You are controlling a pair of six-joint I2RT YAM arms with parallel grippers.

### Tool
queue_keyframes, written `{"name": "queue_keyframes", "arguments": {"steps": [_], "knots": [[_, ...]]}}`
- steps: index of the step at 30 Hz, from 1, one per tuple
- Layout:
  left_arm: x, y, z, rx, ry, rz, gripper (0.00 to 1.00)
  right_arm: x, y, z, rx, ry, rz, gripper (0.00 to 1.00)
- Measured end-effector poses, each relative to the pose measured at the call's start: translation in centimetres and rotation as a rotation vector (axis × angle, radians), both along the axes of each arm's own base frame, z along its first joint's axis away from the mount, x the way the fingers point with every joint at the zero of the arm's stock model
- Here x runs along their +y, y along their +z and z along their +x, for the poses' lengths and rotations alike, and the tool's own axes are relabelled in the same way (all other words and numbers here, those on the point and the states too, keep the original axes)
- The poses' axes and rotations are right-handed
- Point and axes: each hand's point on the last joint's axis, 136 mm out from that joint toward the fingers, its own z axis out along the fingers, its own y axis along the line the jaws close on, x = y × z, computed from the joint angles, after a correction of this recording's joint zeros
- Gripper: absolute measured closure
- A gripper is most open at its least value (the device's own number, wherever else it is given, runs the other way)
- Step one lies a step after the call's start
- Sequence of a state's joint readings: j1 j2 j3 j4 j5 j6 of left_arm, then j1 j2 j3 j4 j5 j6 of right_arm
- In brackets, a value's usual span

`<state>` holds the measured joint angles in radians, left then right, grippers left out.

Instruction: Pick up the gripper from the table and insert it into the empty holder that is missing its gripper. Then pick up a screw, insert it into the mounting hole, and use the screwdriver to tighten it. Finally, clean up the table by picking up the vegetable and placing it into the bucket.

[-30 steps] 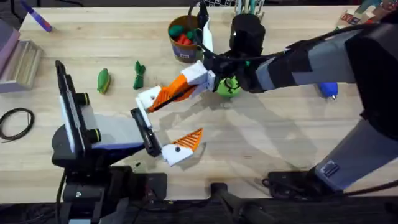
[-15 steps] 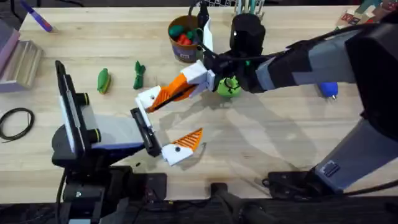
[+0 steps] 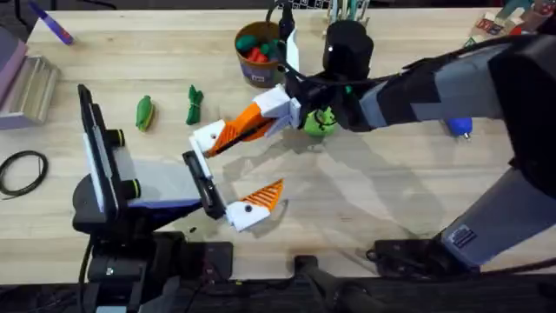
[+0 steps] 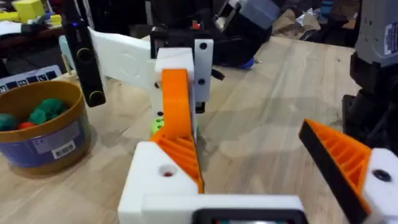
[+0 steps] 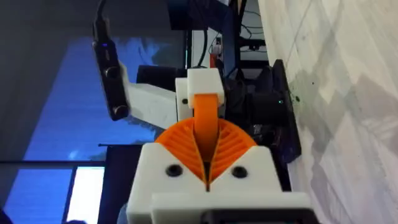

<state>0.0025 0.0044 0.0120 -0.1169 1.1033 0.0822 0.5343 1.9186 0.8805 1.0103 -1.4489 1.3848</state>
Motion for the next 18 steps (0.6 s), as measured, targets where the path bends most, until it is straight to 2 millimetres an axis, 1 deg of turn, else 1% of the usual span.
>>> {"name": "queue_keyframes", "arguments": {"steps": [18], "knots": [[0.06,-0.02,0.11,0.014,0.008,-0.006,0.015,0.07,-0.29,0.29,-0.004,-0.061,-0.006,0.993]]}}
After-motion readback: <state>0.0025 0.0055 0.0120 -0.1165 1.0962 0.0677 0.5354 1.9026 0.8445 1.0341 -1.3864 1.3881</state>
